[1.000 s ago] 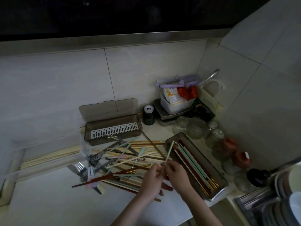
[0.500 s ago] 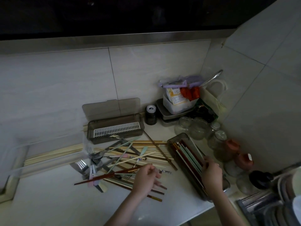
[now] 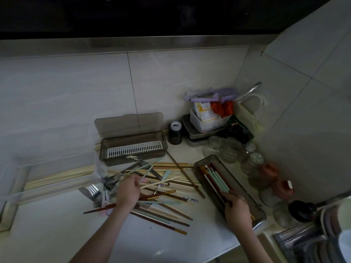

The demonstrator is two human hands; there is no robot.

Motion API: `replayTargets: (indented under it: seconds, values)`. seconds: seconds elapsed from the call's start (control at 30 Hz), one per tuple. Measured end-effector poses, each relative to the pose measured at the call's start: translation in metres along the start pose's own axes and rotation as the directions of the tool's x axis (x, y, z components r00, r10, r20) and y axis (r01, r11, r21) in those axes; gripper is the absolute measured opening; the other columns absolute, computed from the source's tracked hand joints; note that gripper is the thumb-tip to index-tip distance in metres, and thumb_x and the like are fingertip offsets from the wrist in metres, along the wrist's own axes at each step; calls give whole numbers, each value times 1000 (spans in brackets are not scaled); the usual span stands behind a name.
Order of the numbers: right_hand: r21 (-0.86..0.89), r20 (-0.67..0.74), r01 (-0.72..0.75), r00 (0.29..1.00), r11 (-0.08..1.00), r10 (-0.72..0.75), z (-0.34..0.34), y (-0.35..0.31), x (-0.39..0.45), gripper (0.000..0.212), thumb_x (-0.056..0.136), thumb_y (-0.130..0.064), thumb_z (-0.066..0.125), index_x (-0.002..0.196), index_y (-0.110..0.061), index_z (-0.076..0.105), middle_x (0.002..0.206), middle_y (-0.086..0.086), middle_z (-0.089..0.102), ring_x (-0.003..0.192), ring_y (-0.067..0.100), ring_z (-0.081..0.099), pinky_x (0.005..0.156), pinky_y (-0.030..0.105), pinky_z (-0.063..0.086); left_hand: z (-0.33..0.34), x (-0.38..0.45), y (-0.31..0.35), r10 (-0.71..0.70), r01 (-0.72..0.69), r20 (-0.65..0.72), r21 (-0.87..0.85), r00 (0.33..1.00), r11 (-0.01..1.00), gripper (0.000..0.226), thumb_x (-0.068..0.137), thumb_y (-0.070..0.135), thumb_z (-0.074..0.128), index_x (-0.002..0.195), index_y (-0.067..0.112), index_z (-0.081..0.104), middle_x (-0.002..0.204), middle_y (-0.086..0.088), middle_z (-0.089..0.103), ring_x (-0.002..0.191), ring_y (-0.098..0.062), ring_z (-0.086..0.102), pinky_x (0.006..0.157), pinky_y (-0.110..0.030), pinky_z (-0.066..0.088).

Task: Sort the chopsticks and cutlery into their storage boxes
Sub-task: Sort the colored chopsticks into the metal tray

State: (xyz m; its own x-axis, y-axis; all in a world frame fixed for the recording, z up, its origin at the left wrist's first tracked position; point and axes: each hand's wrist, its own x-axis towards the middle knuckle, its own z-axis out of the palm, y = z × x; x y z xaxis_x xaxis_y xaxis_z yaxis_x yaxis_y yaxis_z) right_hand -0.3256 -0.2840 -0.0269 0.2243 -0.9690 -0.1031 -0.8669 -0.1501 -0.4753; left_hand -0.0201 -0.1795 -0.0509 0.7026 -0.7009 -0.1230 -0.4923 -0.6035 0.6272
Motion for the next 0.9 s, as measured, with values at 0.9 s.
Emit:
replayTargets:
  seconds: [0.9]
  values:
    - [112,14,440,896,891,-444,26,-74,-5,34,90,-7,55,121,-18,61,124,-1,59,117,16,53,98,30,45,12,-32,31,683,-715,214,249,699,653,9,86,20,57,91,20,64,88,4,64,78,-15,65,54,-26,52]
